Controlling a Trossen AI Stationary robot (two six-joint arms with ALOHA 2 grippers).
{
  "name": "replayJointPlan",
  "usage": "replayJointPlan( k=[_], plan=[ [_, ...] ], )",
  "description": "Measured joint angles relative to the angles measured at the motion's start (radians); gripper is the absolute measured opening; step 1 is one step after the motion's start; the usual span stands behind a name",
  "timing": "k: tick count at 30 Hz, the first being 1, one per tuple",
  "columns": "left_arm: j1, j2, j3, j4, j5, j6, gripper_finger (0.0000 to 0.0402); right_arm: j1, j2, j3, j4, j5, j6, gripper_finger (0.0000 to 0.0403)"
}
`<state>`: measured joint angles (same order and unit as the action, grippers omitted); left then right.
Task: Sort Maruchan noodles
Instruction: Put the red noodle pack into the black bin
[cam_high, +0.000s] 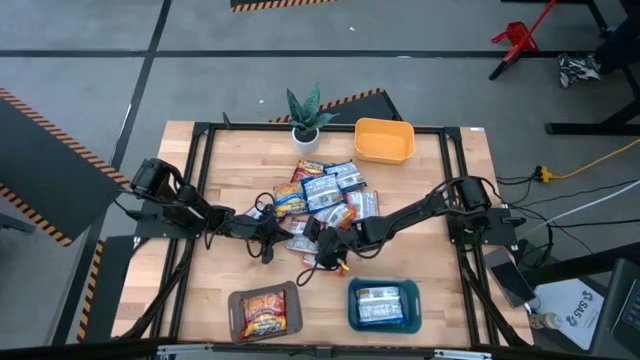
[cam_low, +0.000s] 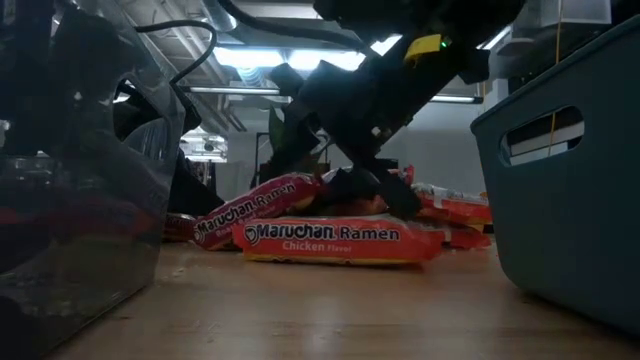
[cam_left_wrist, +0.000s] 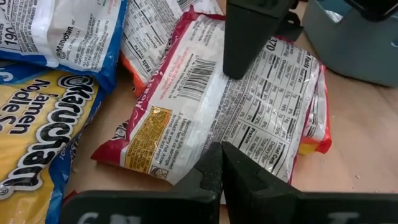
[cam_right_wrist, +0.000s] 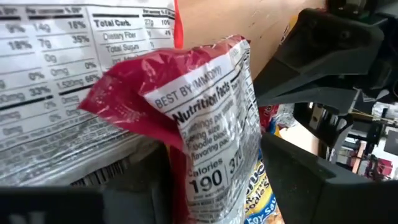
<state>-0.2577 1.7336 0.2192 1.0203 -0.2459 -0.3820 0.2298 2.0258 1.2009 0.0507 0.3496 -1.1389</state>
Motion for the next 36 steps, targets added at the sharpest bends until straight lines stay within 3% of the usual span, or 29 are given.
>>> replayJointPlan(
  k=[6,10,17,22,31,36],
  plan=[
    [-0.006,-0.006,-0.002,0.034,0.006,-0.011,0.0,0.018,0.002,-0.001,0.02,0.108,0.0,0.013],
    [-0.023,-0.085,-0.004,0.021,0.04,-0.059,0.0,0.045,0.003,-0.001,0.02,0.184,-0.003,0.0086],
    [-0.054,-0.304,-0.003,-0.128,0.079,-0.136,0.0,0.099,0.003,0.059,-0.008,0.259,0.048,0.0086],
    [-0.093,-0.464,-0.003,-0.169,0.089,-0.178,0.0,0.152,-0.005,0.185,-0.103,0.319,0.065,0.0093],
    [-0.209,-0.736,-0.001,-0.143,0.079,-0.196,0.0,0.232,-0.005,0.504,-0.54,0.31,0.138,0.0087],
    [-0.288,-0.833,0.0,-0.145,-0.006,-0.188,0.0,0.284,0.002,0.669,-0.705,0.173,0.155,0.0088]
  ],
)
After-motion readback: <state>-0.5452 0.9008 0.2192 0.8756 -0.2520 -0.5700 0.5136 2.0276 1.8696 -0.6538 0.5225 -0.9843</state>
